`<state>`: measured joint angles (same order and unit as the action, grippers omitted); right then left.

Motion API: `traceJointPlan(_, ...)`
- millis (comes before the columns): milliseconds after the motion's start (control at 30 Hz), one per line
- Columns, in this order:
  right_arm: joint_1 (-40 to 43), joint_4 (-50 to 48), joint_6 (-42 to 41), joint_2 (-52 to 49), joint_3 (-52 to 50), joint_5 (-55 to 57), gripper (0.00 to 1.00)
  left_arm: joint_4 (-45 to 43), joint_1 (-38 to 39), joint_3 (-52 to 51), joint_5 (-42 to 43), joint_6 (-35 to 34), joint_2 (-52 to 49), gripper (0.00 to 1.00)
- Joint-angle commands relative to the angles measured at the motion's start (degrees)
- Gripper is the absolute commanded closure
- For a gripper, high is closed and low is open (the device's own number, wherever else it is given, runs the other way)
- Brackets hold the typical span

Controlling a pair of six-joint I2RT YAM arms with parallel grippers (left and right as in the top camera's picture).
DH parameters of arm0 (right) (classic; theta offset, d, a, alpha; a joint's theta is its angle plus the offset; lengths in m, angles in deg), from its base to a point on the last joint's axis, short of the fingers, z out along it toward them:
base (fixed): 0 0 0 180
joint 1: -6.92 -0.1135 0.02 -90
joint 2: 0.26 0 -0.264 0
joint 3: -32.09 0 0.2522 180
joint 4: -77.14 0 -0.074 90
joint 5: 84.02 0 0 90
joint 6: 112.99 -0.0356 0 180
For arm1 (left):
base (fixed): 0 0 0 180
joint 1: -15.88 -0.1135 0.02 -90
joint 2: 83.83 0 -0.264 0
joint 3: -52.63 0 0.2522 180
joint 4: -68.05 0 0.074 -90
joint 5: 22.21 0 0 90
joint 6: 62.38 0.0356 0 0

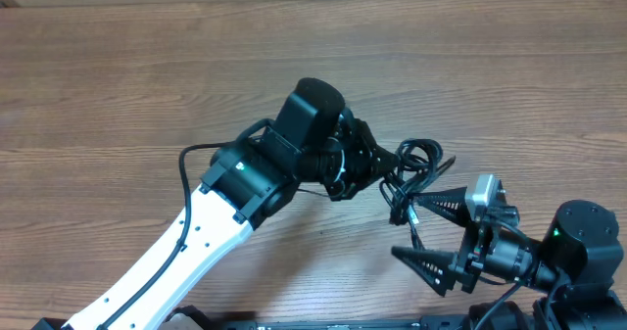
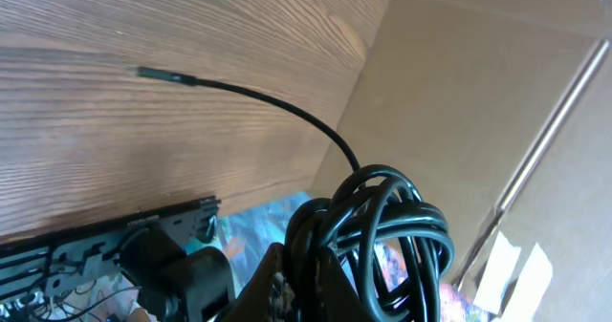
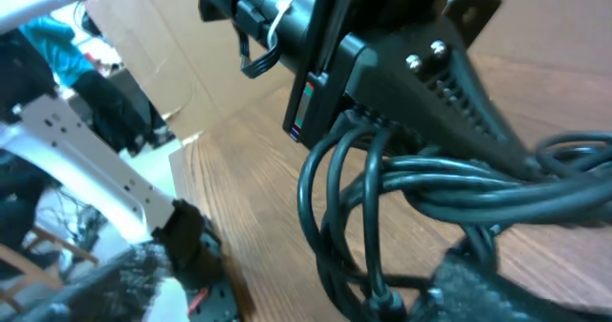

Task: Untangle cables
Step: 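Carry the bundle right toward the right gripper, which moves in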

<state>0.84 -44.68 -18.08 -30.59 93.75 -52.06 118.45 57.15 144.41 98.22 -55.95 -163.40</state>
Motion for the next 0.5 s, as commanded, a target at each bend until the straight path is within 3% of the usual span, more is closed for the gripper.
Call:
traceJointPlan(0, -0.33, 0.35, 1.18, 0.09, 1.66, -1.25, 0.06, -1.99, 1.90, 0.42, 1.38, 1.29, 0.17, 0.96)
traceJointPlan(33, -0.33, 0.57, 1.20, 0.09, 1.66, -1.22, 0.07, -2.56, 2.21, 0.42, 1.01, 1.31, 0.17, 0.96)
traceJointPlan(100, -0.33, 0.70, 1.68, 0.09, 1.66, -1.18, 0.22, -3.26, 2.60, 0.42, 0.59, 1.29, 0.17, 0.96)
traceJointPlan(133, -0.33, 0.68, 2.14, 0.09, 1.66, -1.18, 0.30, -3.32, 2.58, 0.42, 0.59, 1.31, 0.17, 0.96)
traceJointPlan(167, -0.33, 0.74, 2.71, 0.09, 1.66, -1.16, 0.46, -3.30, 2.58, 0.42, 0.57, 1.33, 0.17, 0.96)
traceJointPlan(367, -0.33, 0.72, 2.69, 0.09, 1.66, -0.96, 0.64, -3.02, 2.58, 0.42, -0.35, 2.80, 0.17, 0.96)
traceJointPlan(467, -0.33, 0.33, 2.71, 0.09, 1.66, -0.96, 0.78, -3.06, 2.58, 0.42, -0.46, 2.80, 0.17, 0.96)
